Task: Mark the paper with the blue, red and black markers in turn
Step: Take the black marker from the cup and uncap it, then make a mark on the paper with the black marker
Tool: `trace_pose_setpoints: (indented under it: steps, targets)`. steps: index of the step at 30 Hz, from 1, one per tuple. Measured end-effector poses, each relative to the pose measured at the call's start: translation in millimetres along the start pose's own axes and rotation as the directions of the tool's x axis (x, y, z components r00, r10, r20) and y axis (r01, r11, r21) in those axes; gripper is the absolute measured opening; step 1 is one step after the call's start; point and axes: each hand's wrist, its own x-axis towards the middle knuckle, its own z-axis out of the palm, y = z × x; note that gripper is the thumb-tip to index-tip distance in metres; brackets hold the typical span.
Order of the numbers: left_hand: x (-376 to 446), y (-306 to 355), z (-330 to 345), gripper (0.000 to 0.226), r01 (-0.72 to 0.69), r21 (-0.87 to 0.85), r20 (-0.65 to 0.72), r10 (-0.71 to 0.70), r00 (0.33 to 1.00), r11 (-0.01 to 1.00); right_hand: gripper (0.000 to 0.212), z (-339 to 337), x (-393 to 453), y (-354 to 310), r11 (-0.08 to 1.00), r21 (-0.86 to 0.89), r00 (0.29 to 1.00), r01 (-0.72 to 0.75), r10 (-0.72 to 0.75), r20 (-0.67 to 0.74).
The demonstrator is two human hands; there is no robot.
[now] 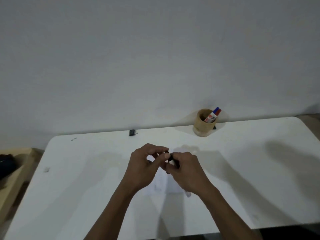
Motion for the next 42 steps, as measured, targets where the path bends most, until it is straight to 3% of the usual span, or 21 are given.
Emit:
trace_pose_setpoints:
  steps: [3, 6, 11, 15, 18, 20, 22, 24, 28, 32, 39, 42]
  targets:
    - [-15.0, -12.5, -28.2, 0.001, 0.010, 0.008, -0.004, -0.010, 1.000, 1.000, 0.029, 22.8, -9.7, -18.3, 0.999, -0.031, 0.998, 0.014, -0.012, 0.054]
    - [-29.2, -24.4, -52.1, 0.006, 0.046, -0.035, 0.015, -0.046, 0.999, 0.998, 0.016, 39.2, -18.2, -31.0, 1.000, 0.011, 0.998, 0.007, -0.007, 0.058]
    - [-46.6, -45.3, -82.9, 0.009, 0.148, -0.396, -0.065, -0.188, 0.980, 0.906, 0.022, 44.1, -32.3, -36.5, 0.996, 0.092, 1.000, -0.016, 0.017, -0.014]
    - [-56.2, -53.5, -97.4, 0.012, 0.168, -0.534, -0.037, -0.221, 0.975, 0.829, 0.023, 41.2, -41.0, -43.4, 0.955, 0.297, 0.994, 0.008, 0.025, -0.107]
    - [-58.2, -55.7, -100.5, 0.015, 0.132, -0.450, -0.020, -0.158, 0.987, 0.883, 0.026, 40.9, -42.4, -53.8, 0.853, 0.522, 0.980, 0.026, 0.081, -0.181]
    - [-58.9, -55.5, -99.0, 0.014, 0.086, -0.356, -0.013, -0.097, 0.995, 0.930, 0.026, 43.6, -40.5, -56.9, 0.730, 0.682, 0.966, 0.033, 0.152, -0.209]
    - [-58.9, -54.1, -95.7, 0.013, 0.036, -0.240, -0.007, -0.038, 0.999, 0.970, 0.023, 47.3, -37.5, -60.3, 0.582, 0.813, 0.959, 0.028, 0.213, -0.185]
    - [-57.8, -53.1, -92.0, 0.011, -0.005, -0.158, -0.018, 0.002, 1.000, 0.987, 0.024, 54.4, -34.0, -62.9, 0.515, 0.857, 0.964, 0.002, 0.228, -0.139]
    - [-55.8, -51.8, -87.3, 0.010, -0.047, -0.079, -0.035, 0.045, 0.998, 0.996, 0.014, 73.8, -29.7, -62.7, 0.630, 0.776, 0.980, -0.030, 0.169, -0.100]
    - [-49.3, -60.7, -92.2, 0.009, 0.059, -0.095, 0.073, -0.052, 0.996, 0.994, 0.017, 84.1, -23.5, -52.6, 0.693, 0.720, 0.985, -0.031, 0.143, -0.095]
    - [-17.4, -67.1, -84.8, 0.020, 0.265, -0.220, 0.303, -0.192, 0.933, 0.939, 0.010, 76.7, -1.5, -23.6, 0.684, 0.729, 0.990, -0.043, 0.125, -0.060]
    - [1.4, -78.2, -83.3, 0.027, 0.408, -0.278, 0.352, -0.303, 0.886, 0.870, 0.007, 58.4, 18.6, -10.2, 0.608, 0.793, 0.982, -0.029, 0.167, -0.092]
